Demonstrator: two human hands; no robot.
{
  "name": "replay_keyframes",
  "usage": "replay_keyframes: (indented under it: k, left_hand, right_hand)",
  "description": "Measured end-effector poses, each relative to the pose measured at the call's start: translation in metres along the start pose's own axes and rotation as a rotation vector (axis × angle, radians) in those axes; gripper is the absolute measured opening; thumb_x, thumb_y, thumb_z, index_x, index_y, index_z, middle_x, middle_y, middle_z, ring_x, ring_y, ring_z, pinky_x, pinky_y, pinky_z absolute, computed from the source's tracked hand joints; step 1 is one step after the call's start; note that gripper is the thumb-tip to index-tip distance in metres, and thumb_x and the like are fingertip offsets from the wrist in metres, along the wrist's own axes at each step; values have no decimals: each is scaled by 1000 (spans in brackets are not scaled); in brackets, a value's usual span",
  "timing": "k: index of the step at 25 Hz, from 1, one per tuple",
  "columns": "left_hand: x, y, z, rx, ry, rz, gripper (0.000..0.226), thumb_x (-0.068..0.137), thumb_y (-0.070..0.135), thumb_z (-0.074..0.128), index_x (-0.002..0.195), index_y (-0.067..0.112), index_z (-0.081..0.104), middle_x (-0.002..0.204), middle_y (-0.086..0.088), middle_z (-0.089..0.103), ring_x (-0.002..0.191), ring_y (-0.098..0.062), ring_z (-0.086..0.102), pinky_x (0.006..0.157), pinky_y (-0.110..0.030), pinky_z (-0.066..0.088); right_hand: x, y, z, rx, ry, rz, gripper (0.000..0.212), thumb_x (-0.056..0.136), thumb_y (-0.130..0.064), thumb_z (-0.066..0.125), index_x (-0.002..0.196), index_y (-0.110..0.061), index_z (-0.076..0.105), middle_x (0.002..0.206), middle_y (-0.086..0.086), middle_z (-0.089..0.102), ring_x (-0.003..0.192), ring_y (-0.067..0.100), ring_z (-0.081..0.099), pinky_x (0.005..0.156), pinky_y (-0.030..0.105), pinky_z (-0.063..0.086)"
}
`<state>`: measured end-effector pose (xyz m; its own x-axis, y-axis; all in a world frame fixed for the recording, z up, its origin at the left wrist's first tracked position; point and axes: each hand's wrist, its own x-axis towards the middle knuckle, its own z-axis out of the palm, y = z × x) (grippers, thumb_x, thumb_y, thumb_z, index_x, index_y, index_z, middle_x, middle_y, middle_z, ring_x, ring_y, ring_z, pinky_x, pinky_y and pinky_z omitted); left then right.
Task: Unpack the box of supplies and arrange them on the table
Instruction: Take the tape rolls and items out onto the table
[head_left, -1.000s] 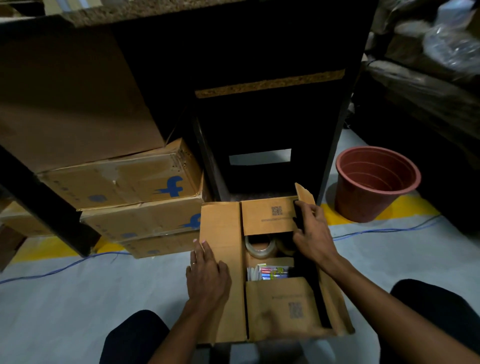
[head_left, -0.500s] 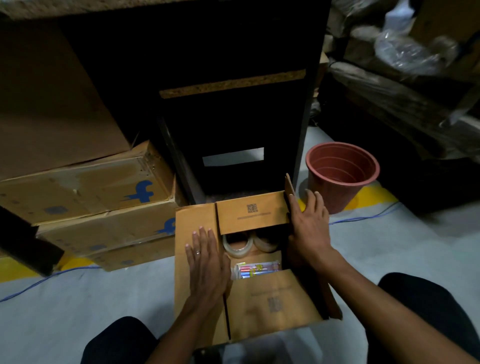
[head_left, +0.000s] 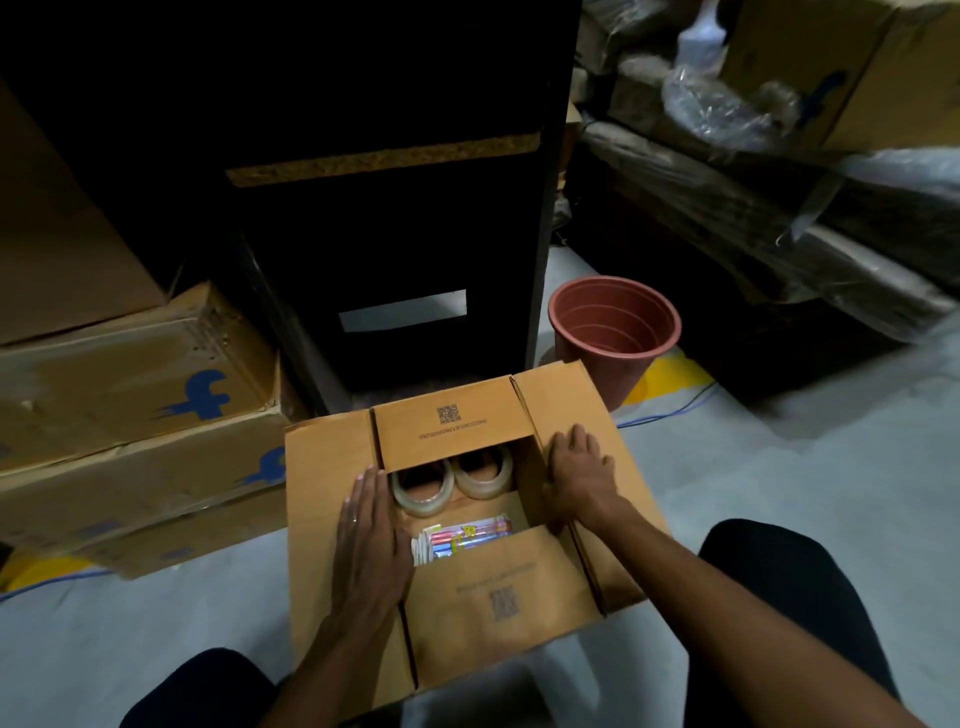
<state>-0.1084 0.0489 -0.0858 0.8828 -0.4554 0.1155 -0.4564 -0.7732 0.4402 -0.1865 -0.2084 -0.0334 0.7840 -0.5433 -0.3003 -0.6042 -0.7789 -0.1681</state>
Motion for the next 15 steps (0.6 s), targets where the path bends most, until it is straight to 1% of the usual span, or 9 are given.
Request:
replay_keyframes:
  k: [2,4,8,10,11,12,13,14,15]
  left_hand:
    - [0,-4,2,-39,10,23,72,85,18,42,154,7,21,162,-9,17,151,-22,11,123,-43,12]
    - [1,-6,4,-60,16,33,73,84,20,39,154,7,19,163,-9,15,151,-21,9,123,-43,11]
    - [0,-8,4,-103,13,40,74,85,21,40,155,10,16,164,-6,11,152,-18,5,124,-40,7]
    - [0,-6,2,-150,16,26,74,86,18,49,155,11,20,163,-7,14,152,-19,8,124,-40,9]
    - [0,-2,-1,-172,26,3,73,86,15,56,153,12,26,162,-8,19,150,-22,15,123,-42,15]
    - [0,2,-5,-178,56,-18,69,84,14,62,148,14,35,156,-10,27,144,-24,25,119,-45,24]
    - [2,7,-9,-161,97,-15,62,82,15,65,140,17,44,146,-9,36,134,-23,35,112,-45,31]
    - [3,12,-13,-124,133,21,53,82,19,64,133,20,49,134,-5,42,123,-21,41,106,-43,34]
    - [4,17,-17,-82,129,75,44,83,25,59,126,23,53,126,-1,48,116,-17,45,101,-38,32]
  right_hand:
    - [6,2,3,207,-111,19,68,87,-23,63,142,-3,28,151,21,24,137,38,31,108,46,38]
    - [8,0,3,318,-172,37,69,89,-21,60,144,2,24,150,25,27,135,39,37,106,41,38]
    - [9,-4,2,329,-249,19,80,94,-20,55,152,3,5,159,21,14,146,35,22,114,36,28]
    - [12,-4,2,315,-226,34,77,93,-20,56,151,3,11,155,24,21,141,38,30,111,38,32]
    - [12,-4,1,278,-193,32,72,93,-20,58,148,4,18,150,24,28,136,40,36,108,40,36]
    - [10,-4,0,226,-155,25,66,93,-22,59,144,3,25,145,24,34,131,41,42,106,42,39]
    - [8,-5,-2,174,-109,11,61,92,-23,60,140,2,32,141,24,38,127,41,45,104,43,41]
    - [5,-7,-7,130,-67,-6,56,91,-24,60,136,1,37,137,23,41,124,41,47,101,43,43]
    - [2,-9,-12,107,-21,-34,52,91,-24,61,132,0,41,133,22,44,122,41,48,98,43,43]
